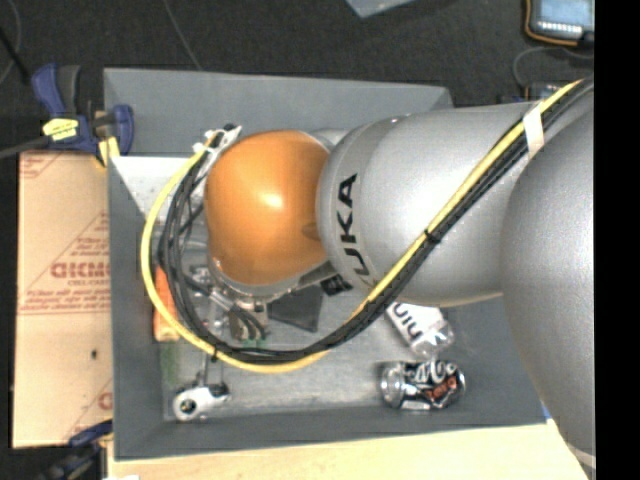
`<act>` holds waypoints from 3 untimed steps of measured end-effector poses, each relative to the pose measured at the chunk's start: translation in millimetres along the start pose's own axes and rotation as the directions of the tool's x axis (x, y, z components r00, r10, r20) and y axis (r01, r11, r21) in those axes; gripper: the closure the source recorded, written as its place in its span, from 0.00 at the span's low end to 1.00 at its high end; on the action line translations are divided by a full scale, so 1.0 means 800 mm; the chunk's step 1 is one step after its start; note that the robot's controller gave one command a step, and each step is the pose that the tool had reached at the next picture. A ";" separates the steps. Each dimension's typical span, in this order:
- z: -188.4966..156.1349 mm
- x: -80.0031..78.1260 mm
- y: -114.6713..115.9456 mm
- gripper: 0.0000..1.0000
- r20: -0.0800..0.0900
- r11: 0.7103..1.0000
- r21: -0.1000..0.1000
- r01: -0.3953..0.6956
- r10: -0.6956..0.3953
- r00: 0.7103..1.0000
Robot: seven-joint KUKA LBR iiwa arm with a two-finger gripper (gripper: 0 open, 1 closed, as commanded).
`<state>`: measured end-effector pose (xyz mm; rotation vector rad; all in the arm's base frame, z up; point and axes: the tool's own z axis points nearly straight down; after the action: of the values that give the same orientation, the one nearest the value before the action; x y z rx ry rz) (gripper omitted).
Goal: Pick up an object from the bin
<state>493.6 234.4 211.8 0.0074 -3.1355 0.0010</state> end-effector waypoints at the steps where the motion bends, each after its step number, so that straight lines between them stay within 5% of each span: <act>1: -0.006 -0.002 -0.002 0.00 0.008 1.000 -0.002 -0.004 0.004 1.000; 2: -0.005 -0.003 -0.002 0.00 0.008 1.000 -0.002 -0.005 0.005 1.000; 3: -0.007 -0.033 -0.068 0.00 -0.001 0.997 0.001 0.081 -0.081 0.997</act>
Offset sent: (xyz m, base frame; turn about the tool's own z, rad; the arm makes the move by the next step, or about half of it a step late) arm 0.0072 -0.0305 -0.0663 0.0643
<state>520.7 180.1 217.0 0.1339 -3.1317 0.0023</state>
